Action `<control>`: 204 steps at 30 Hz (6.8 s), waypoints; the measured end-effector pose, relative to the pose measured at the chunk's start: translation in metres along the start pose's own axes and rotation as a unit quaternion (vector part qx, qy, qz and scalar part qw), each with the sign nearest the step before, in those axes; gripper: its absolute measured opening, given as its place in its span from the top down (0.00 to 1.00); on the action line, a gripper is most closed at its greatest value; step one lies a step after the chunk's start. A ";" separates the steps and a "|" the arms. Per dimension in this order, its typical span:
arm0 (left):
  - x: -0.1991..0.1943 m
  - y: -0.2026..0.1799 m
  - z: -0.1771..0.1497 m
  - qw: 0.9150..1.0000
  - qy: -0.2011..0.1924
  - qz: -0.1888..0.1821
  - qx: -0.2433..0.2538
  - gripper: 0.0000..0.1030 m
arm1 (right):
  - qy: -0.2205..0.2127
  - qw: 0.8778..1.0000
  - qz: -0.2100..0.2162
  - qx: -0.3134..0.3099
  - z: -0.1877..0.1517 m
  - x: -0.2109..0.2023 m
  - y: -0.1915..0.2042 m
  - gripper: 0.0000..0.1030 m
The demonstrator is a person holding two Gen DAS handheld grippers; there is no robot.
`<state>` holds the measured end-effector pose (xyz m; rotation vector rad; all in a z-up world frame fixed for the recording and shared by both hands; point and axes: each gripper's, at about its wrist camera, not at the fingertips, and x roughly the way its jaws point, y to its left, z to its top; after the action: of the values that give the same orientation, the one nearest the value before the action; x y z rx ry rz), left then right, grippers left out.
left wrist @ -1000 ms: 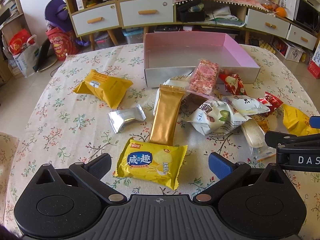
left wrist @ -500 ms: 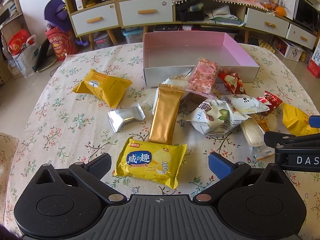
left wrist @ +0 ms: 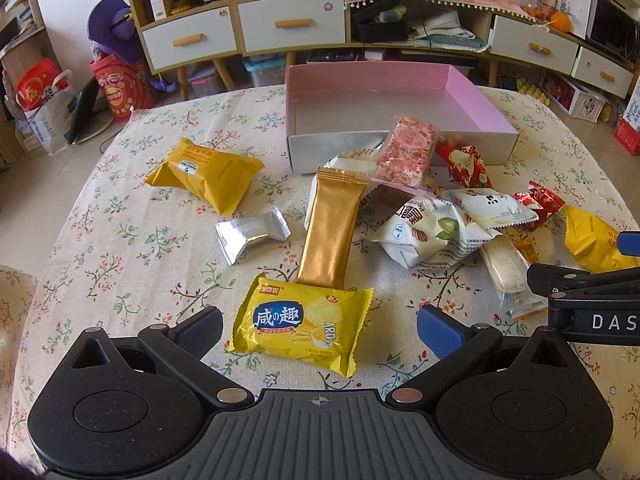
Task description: Organize snacks
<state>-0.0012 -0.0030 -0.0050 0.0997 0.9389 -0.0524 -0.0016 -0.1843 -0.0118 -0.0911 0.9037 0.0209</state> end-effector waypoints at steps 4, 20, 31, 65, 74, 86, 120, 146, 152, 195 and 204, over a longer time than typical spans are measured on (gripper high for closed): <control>0.000 0.000 0.000 1.000 0.000 0.000 0.000 0.00 | 0.001 1.000 0.000 0.000 -0.001 0.001 0.000 0.00; 0.000 0.000 0.000 1.000 0.000 0.000 0.000 0.00 | 0.004 1.000 -0.001 -0.001 0.000 0.001 0.001 0.00; 0.001 0.000 -0.001 1.000 0.001 -0.002 0.000 0.00 | 0.000 1.000 -0.001 0.004 0.002 -0.001 -0.002 0.00; 0.036 0.033 -0.009 0.991 -0.022 -0.131 0.025 0.03 | -0.038 0.984 0.173 -0.025 -0.011 0.017 -0.005 0.24; 0.048 0.031 -0.012 0.993 -0.007 -0.100 0.064 0.01 | -0.033 0.984 0.171 -0.047 -0.010 0.026 0.009 0.37; 0.045 0.041 -0.012 0.997 -0.026 -0.042 0.058 0.16 | -0.052 0.986 0.091 -0.127 -0.019 0.025 0.026 0.56; 0.025 0.046 -0.002 0.996 -0.053 -0.059 0.042 0.34 | -0.025 0.992 0.119 -0.024 0.000 0.010 -0.018 0.75; 0.018 0.026 0.001 0.994 -0.057 -0.080 0.052 0.34 | -0.005 0.992 0.104 -0.076 -0.006 0.016 0.002 0.84; 0.011 0.024 0.006 0.993 -0.068 -0.082 0.050 0.34 | -0.017 0.993 0.098 -0.059 -0.003 0.002 -0.006 0.84; 0.108 -0.008 0.152 0.992 -0.084 -0.064 0.062 0.34 | -0.067 0.983 0.142 0.097 0.114 0.082 -0.046 0.84; 0.138 -0.019 0.157 0.993 -0.077 -0.061 0.071 0.33 | -0.069 0.981 0.148 0.101 0.122 0.100 -0.046 0.84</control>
<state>0.2045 -0.0393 -0.0250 0.1677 0.7850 -0.2380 0.1581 -0.2216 -0.0120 0.2323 0.7704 0.2102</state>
